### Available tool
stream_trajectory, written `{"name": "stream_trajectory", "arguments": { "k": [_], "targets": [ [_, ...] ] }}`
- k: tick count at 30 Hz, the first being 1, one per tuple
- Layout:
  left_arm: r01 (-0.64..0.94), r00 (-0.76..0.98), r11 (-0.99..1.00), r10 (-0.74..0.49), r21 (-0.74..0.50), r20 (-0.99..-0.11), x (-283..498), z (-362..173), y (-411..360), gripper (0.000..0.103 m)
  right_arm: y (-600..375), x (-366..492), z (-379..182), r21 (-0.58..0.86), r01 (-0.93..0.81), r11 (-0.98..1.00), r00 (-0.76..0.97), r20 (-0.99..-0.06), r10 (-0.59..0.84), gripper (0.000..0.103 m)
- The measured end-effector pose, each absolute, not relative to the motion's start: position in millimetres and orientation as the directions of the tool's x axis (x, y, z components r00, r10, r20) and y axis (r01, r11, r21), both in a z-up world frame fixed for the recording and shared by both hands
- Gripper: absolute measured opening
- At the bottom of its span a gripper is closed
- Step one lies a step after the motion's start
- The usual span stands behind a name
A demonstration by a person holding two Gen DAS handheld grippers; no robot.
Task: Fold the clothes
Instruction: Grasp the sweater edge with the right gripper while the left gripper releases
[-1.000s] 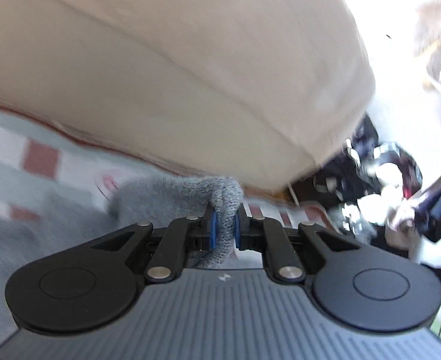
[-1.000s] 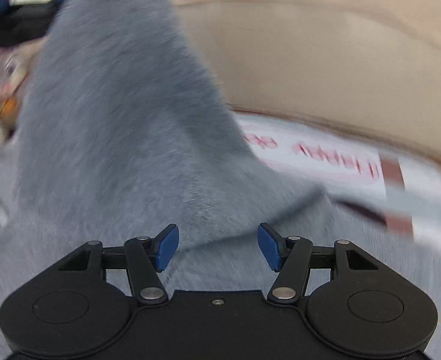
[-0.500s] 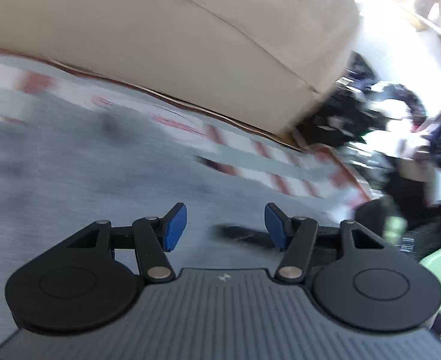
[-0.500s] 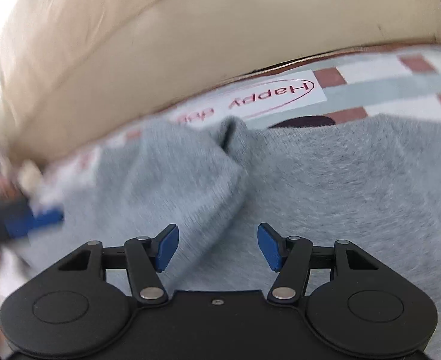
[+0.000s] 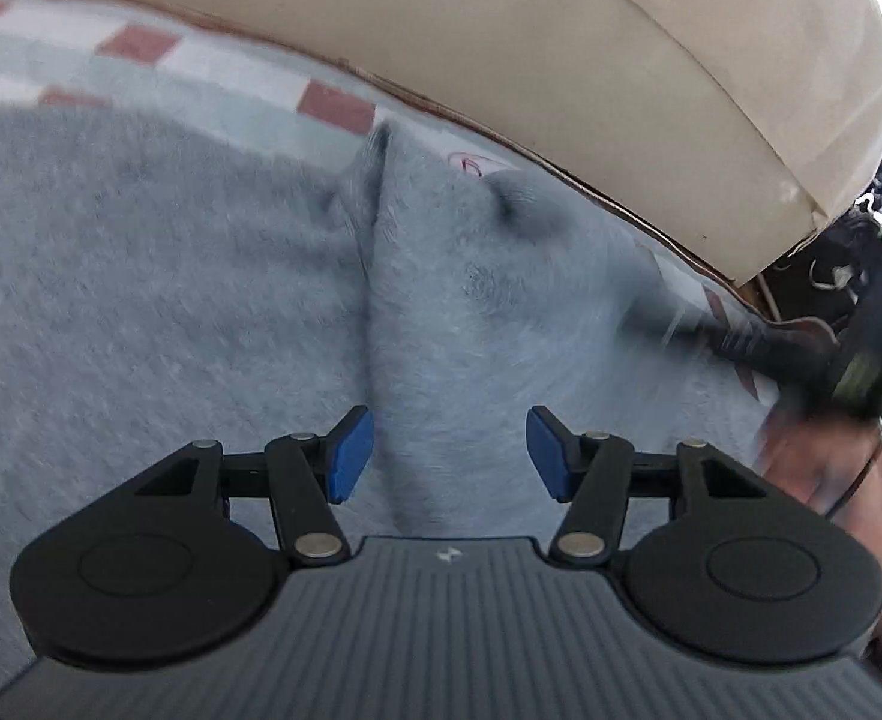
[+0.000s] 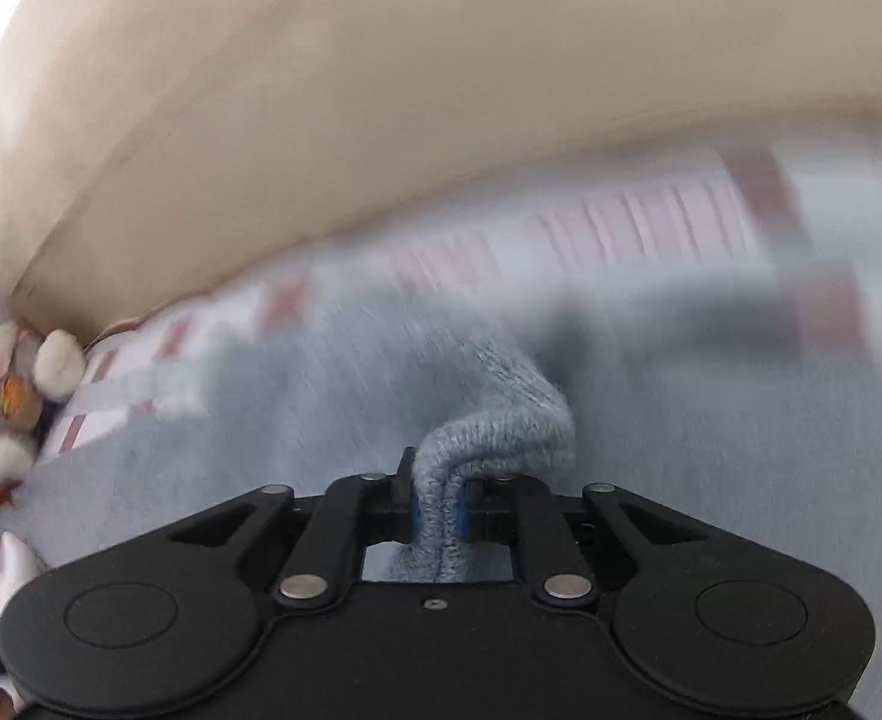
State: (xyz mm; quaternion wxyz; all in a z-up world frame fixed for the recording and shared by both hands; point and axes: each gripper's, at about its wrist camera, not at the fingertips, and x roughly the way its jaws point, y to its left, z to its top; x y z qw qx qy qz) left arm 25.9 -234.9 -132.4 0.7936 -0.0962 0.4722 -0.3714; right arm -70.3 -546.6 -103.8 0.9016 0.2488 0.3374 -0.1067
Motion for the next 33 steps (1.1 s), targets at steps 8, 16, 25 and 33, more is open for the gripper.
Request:
{"name": "stream_trajectory", "arguments": {
  "k": [8,16,25,33],
  "targets": [
    [0.523,0.312,0.694,-0.697,-0.495,-0.646,52,-127,-250,0.055,-601,33,71,-0.053,0.41,0.91,0.717,-0.599,-0.358,0.013],
    [0.703,0.321,0.612,-0.727,-0.361,-0.607,47,-124,-306,0.056,-609,68,89,0.029,0.409,0.912,0.694,-0.659,-0.29,0.012],
    [0.57,0.266,0.624,-0.756,-0.534,-0.598,64,-132,-268,0.057,-580,-19,44,0.512,0.399,0.761,0.766,-0.642,0.03,0.013],
    [0.512,0.209,0.66,-0.716,-0.549,-0.666,43,-158,-245,0.057,-502,-119,-73,0.456,0.407,0.791,0.64,-0.76,0.109,0.013]
  ]
}}
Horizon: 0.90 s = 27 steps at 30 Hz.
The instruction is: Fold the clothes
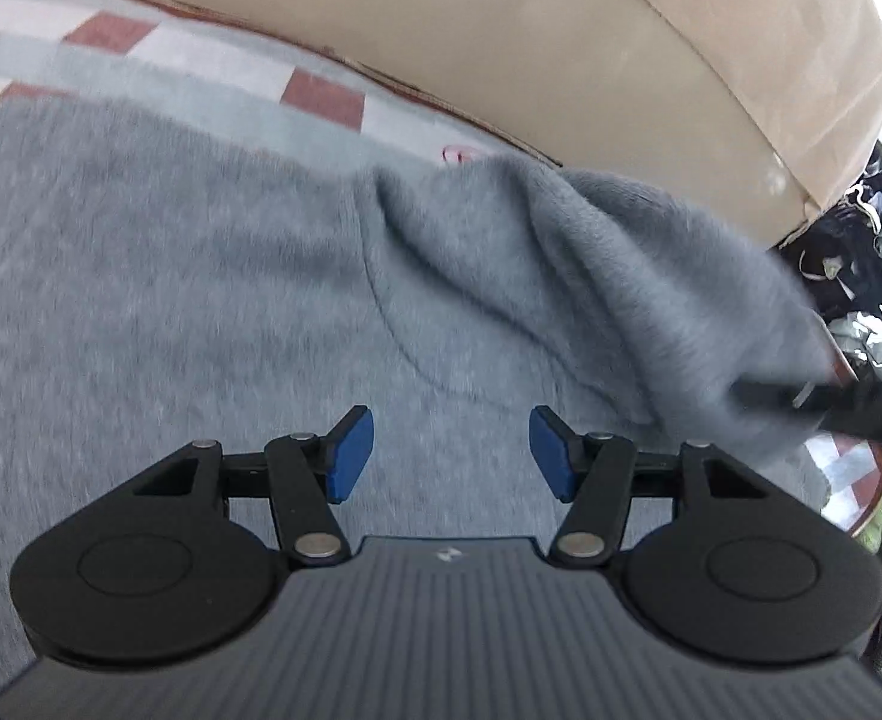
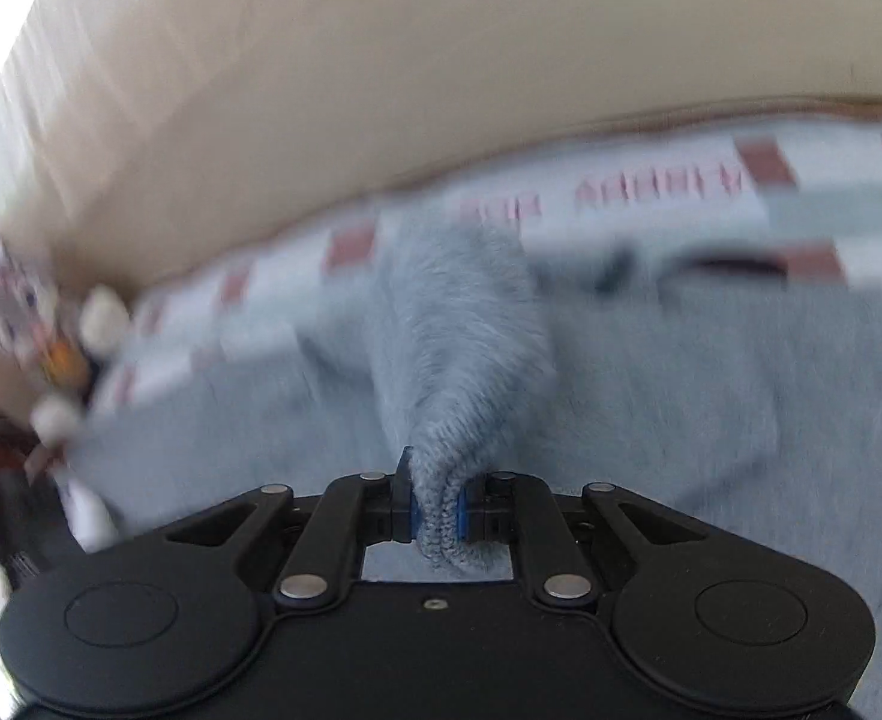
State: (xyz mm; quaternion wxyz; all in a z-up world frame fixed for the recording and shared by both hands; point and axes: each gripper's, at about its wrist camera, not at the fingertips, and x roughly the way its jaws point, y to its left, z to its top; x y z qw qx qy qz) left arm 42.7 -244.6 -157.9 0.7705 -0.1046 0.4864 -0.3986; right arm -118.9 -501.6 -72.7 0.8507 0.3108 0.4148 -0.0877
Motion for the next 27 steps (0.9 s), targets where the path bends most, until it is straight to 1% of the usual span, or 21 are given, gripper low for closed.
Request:
{"name": "stream_trajectory", "arguments": {
  "k": [2,4,7,8,10,11,13,17,19,22,23,25,27],
  "targets": [
    [0.512,0.203,0.651,-0.725,-0.56,-0.658,35,-155,-242,0.057,-495,-111,-72,0.456,0.399,0.796,0.659,-0.746,0.097,0.013],
    [0.518,0.201,0.641,-0.735,-0.566,-0.648,28,-152,-240,0.057,-498,-104,-56,0.483,0.373,0.792,0.704,-0.703,0.097,0.013],
    [0.523,0.198,0.631,-0.743,-0.572,-0.639,24,-147,-241,0.057,-517,-96,-15,0.602,0.3,0.74,0.805,-0.576,0.142,0.014],
    [0.524,0.196,0.625,-0.749,-0.579,-0.633,25,-145,-242,0.057,-526,-94,2,0.677,0.253,0.691,0.852,-0.494,0.173,0.014],
    [0.521,0.188,0.615,-0.76,-0.592,-0.623,25,-143,-242,0.057,-541,-91,18,0.774,0.16,0.613,0.908,-0.36,0.217,0.014],
    [0.518,0.185,0.612,-0.763,-0.598,-0.619,25,-142,-241,0.057,-543,-88,22,0.774,0.141,0.617,0.912,-0.344,0.224,0.014],
    [0.506,0.188,0.61,-0.768,-0.61,-0.612,23,-142,-236,0.057,-536,-88,18,0.731,0.157,0.664,0.896,-0.387,0.215,0.014],
    [0.466,0.192,0.618,-0.769,-0.632,-0.61,22,-149,-224,0.057,-495,-91,-33,0.685,0.166,0.709,0.791,-0.522,0.319,0.014],
    [0.453,0.194,0.631,-0.759,-0.63,-0.622,24,-153,-221,0.057,-471,-92,-55,0.637,0.158,0.755,0.731,-0.589,0.344,0.014],
    [0.441,0.201,0.65,-0.743,-0.619,-0.638,25,-154,-220,0.057,-437,-92,-87,0.561,0.137,0.816,0.632,-0.684,0.364,0.014],
    [0.436,0.208,0.646,-0.749,-0.626,-0.629,26,-153,-218,0.057,-432,-89,-91,0.533,0.14,0.834,0.617,-0.706,0.348,0.014],
    [0.421,0.222,0.634,-0.766,-0.649,-0.604,27,-149,-213,0.057,-429,-81,-83,0.486,0.142,0.863,0.633,-0.714,0.298,0.014],
    [0.413,0.231,0.619,-0.78,-0.668,-0.581,27,-146,-209,0.057,-441,-64,-61,0.521,0.171,0.836,0.7,-0.662,0.269,0.014]
  ]
}}
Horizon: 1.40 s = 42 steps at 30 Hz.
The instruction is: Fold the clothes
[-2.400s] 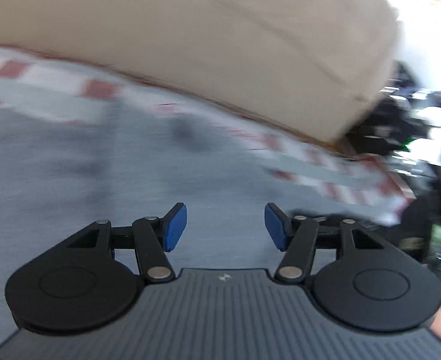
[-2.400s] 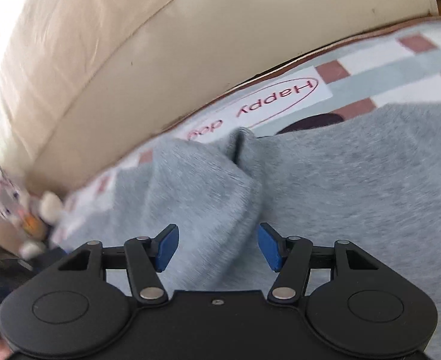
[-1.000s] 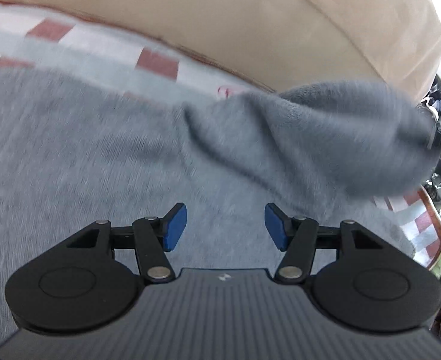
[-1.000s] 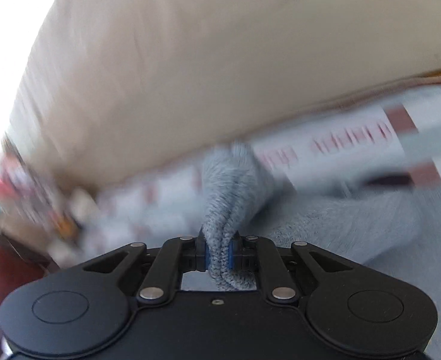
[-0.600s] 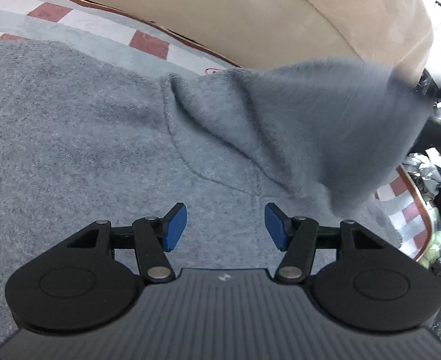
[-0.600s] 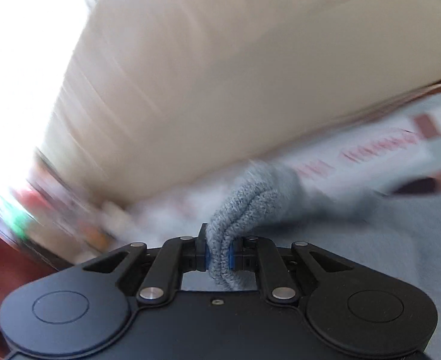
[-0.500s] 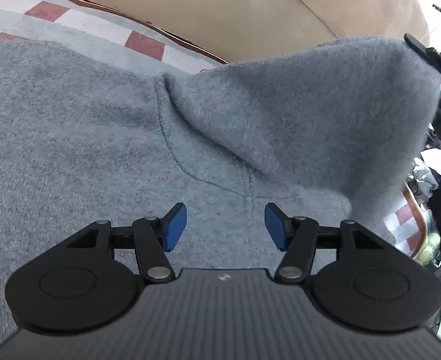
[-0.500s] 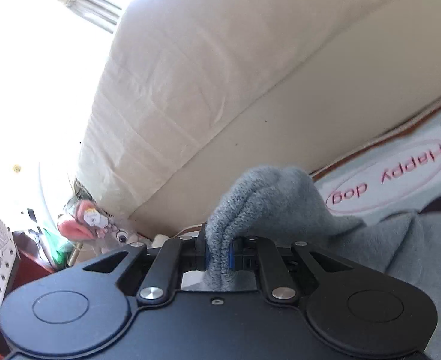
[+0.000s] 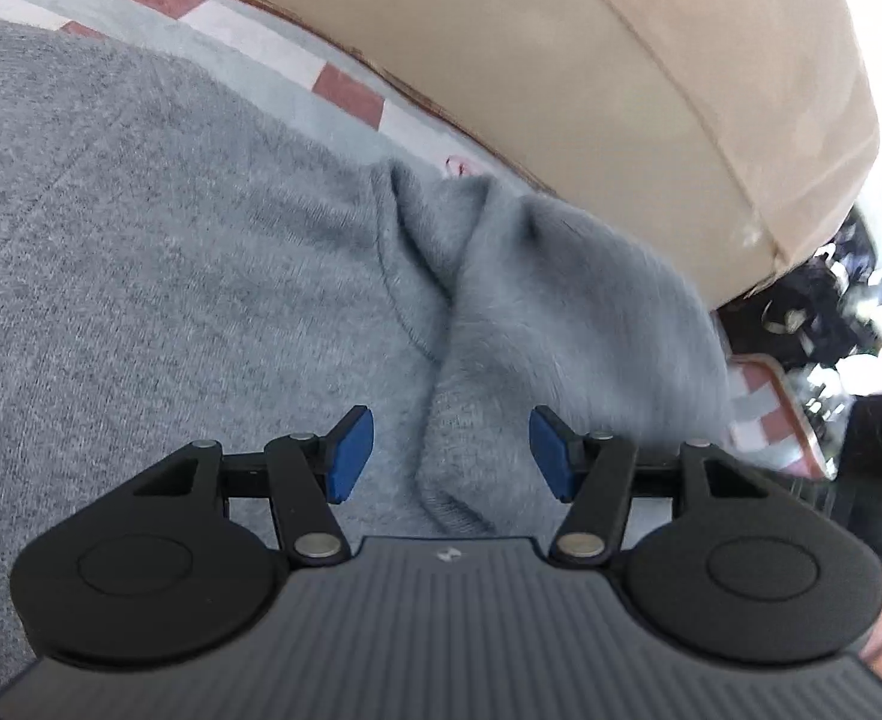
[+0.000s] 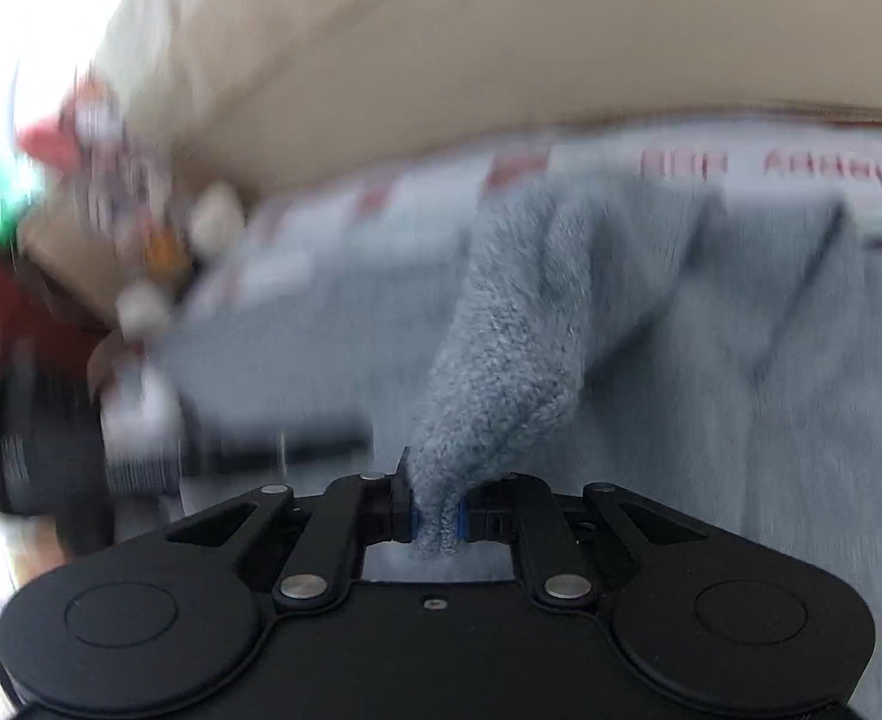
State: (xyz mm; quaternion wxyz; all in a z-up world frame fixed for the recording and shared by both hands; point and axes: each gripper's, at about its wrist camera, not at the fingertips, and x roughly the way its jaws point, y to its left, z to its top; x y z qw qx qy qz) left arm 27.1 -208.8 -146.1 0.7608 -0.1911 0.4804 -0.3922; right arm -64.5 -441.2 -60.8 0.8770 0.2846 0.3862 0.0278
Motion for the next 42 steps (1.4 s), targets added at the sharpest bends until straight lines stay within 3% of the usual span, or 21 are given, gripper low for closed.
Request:
{"name": "stream_trajectory", "arguments": {
  "k": [3,5,7,9,11,14,17,21,25,28,30,32,34,38,42],
  "targets": [
    [0.423,0.255,0.613,-0.788,-0.668,-0.561,28,-140,-205,0.057,-459,-18,-35,0.575,0.131,0.808,0.766,-0.576,0.285,0.014],
    [0.424,0.266,0.613,-0.788,-0.667,-0.555,31,-136,-202,0.057,-453,15,-25,0.51,0.063,0.858,0.745,-0.596,0.299,0.014],
    [0.406,0.287,0.627,-0.779,-0.665,-0.558,34,-135,-197,0.057,-442,50,-19,0.425,-0.011,0.905,0.707,-0.637,0.308,0.021],
    [0.386,0.291,0.647,-0.762,-0.658,-0.579,38,-136,-192,0.057,-431,74,-32,0.412,-0.034,0.911,0.662,-0.673,0.329,0.04],
    [0.377,0.295,0.676,-0.735,-0.633,-0.61,42,-139,-188,0.057,-429,76,-43,0.441,-0.035,0.897,0.639,-0.68,0.359,0.039],
    [0.375,0.311,0.693,-0.72,-0.616,-0.62,46,-140,-181,0.057,-459,31,-52,0.506,0.005,0.862,0.728,-0.593,0.344,0.045],
    [0.35,0.326,0.691,-0.723,-0.633,-0.61,53,-143,-175,0.058,-512,-15,-66,0.564,0.156,0.811,0.772,-0.582,0.255,0.049],
    [0.356,0.329,0.717,-0.697,-0.6,-0.638,64,-149,-184,0.059,-562,-63,-100,0.431,0.394,0.812,0.713,-0.7,0.026,0.049],
    [0.382,0.343,0.745,-0.663,-0.546,-0.665,101,-147,-207,0.068,-605,-88,-127,0.443,0.544,0.713,0.673,-0.737,-0.056,0.049],
    [0.38,0.342,0.783,-0.613,-0.492,-0.712,138,-153,-229,0.069,-621,-89,-136,0.399,0.59,0.701,0.651,-0.749,-0.122,0.049],
    [0.438,0.328,0.787,-0.59,-0.434,-0.738,148,-157,-246,0.064,-620,-80,-136,0.332,0.573,0.749,0.629,-0.764,-0.143,0.049],
    [0.534,0.346,0.785,-0.541,-0.313,-0.767,150,-155,-261,0.029,-612,-73,-133,0.202,0.531,0.823,0.6,-0.775,-0.197,0.049],
    [0.6,0.348,0.756,-0.541,-0.261,-0.766,153,-150,-260,0.027,-609,-66,-130,0.048,0.451,0.891,0.575,-0.779,-0.249,0.049],
    [0.631,0.308,0.714,-0.589,-0.303,-0.747,184,-138,-227,0.029,-618,-59,-129,-0.241,0.191,0.952,0.537,-0.786,-0.307,0.049],
    [0.704,0.28,0.679,-0.534,-0.208,-0.798,218,-134,-200,0.034,-646,-49,-133,-0.205,0.048,0.978,0.434,-0.877,-0.205,0.049]
  ]
}}
